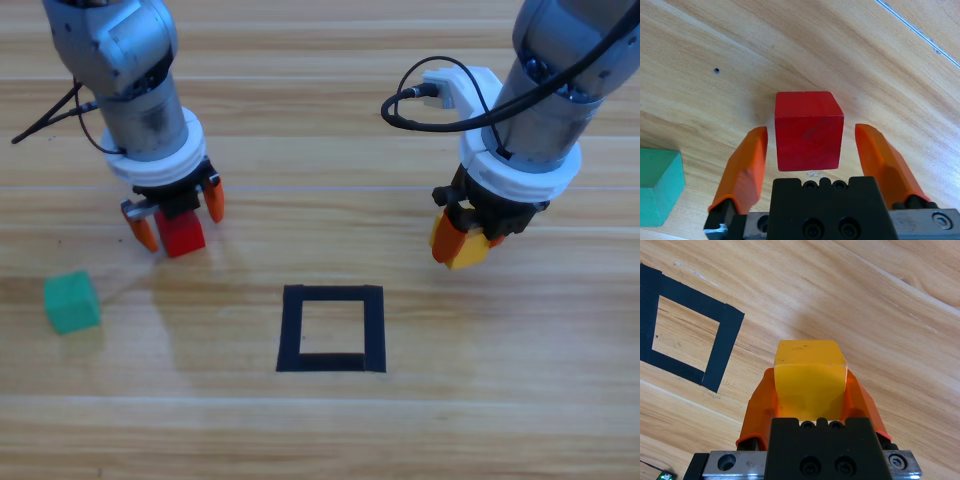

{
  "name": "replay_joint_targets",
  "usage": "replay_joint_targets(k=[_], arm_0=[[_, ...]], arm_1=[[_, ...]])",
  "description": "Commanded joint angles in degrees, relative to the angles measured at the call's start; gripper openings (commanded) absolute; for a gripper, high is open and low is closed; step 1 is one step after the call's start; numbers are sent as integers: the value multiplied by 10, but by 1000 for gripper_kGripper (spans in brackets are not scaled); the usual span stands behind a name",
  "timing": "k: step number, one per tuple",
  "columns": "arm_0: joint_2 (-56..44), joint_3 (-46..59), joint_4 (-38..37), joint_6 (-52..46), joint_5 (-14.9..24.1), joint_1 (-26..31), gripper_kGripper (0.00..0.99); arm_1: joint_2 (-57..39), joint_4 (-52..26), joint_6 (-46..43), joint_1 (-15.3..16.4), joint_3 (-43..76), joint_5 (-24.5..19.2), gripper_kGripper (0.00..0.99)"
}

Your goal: Stack the blocks in the rectangular block: red at the bottom, yellow in the middle, green on top

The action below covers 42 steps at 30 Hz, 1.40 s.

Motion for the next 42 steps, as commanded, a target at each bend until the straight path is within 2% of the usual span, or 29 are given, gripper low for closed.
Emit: replay_joint_targets(k=[1,3,5,7,11,18,22,28,34,40,42], arm_0=[[28,15,-1,14,7,12,551],[29,18,0,22,8,13,407],[35,16,3,30,7,12,311],[45,1,17,38,8,12,264],[91,-103,124,65,33,12,51],[90,-194,191,167,15,-26,37],[80,-194,191,228,-9,-60,34],[70,-185,191,278,-9,-129,35],[61,-182,191,265,-14,-182,41],[15,-160,170,203,-16,-190,43],[-14,-124,142,178,-18,-191,43]], arm_1=[[-11,-21,-4,-11,20,4,0],[-11,-22,-4,-11,20,4,0],[-11,-22,-4,-11,21,4,0],[-11,-22,-4,-11,20,4,0],[-13,-22,-5,-11,21,4,0],[-21,-22,-5,-11,24,3,0],[-28,-22,-3,-11,30,3,0],[-35,-25,3,-11,36,1,0],[-40,-28,12,-11,44,-2,0],[-41,-31,15,-11,46,-3,0],[-42,-34,15,-11,48,-3,0]])
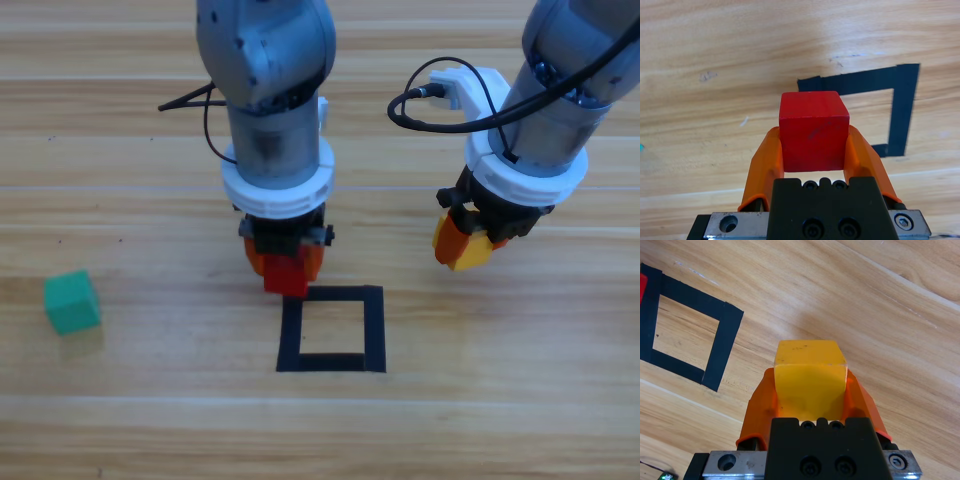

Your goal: Stack the blocks in the rectangular block: red at the bottom, yellow in the middle, green on top

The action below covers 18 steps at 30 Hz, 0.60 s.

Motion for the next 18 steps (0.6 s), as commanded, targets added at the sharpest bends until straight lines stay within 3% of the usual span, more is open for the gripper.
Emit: replay_joint_targets(k=[1,7,18], arm_0=[[-72,73,-53,-48,-11,-13,43],[-152,204,-158,-115,-18,-13,43],[-109,210,-186,-131,1,-51,44]], arm_1=[[-28,-12,7,-11,22,-3,0],[-28,-14,7,-11,23,-3,0],[-29,-14,7,-11,24,-6,0]])
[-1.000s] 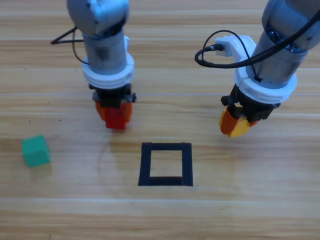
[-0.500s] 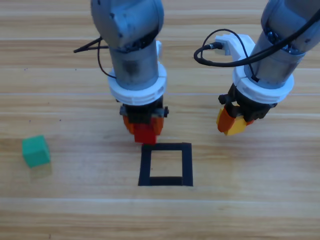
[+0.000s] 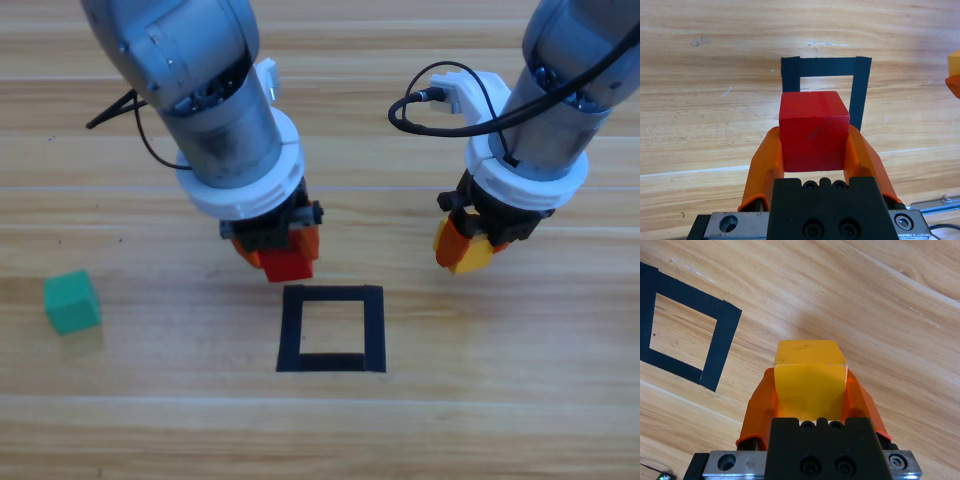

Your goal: Stack the blocks in the rectangular block: red at the bottom, yellow in the middle, green on top

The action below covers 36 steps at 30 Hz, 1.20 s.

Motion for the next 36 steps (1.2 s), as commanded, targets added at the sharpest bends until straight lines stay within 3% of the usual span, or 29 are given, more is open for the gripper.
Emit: replay_joint_targets(k=[1,13,36], arm_0=[[50,1,-6,-10,12,-37,44],[127,-103,48,-11,12,-59,55],[194,-173,108,-18,17,-60,55]], arm_1=[[-30,-9,6,-11,17,-6,0],[-31,-9,5,-11,17,-6,0],[-31,-10,5,-11,19,-5,0]])
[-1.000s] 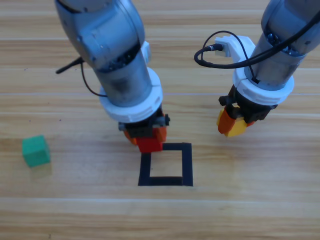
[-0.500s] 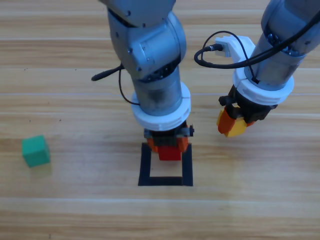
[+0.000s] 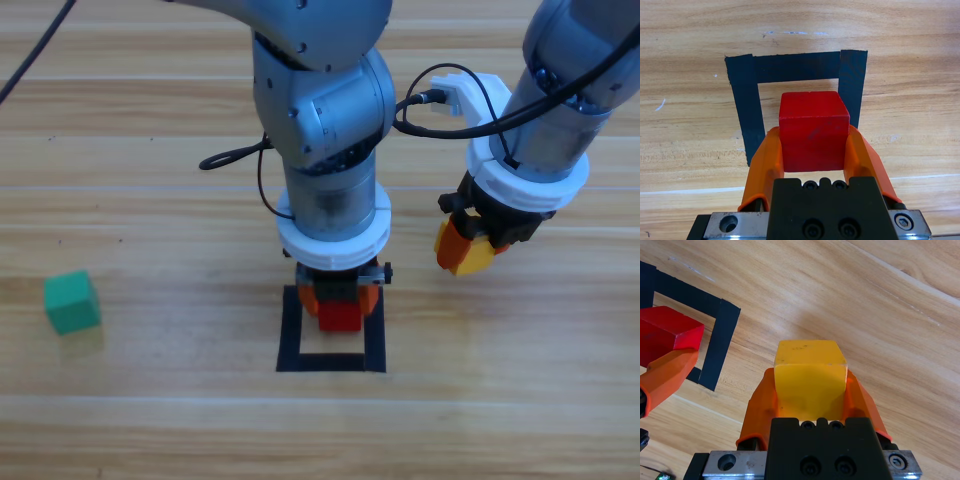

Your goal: Stack the blocks in the rectangular block: red at the bottom, yellow in the middle, green on top

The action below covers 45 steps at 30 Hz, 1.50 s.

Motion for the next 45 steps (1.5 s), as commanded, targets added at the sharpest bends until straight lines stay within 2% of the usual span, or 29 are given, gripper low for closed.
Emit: replay_joint_targets(k=[1,18,45], arm_0=[[28,-1,5,-11,5,-12,55],[23,6,11,-32,7,-32,57],[23,20,8,-27,9,-30,55]], arm_1=[[-31,-9,5,-11,16,-5,0],[-30,-9,3,-11,15,-5,0],[-31,-9,-1,-11,17,-5,0]])
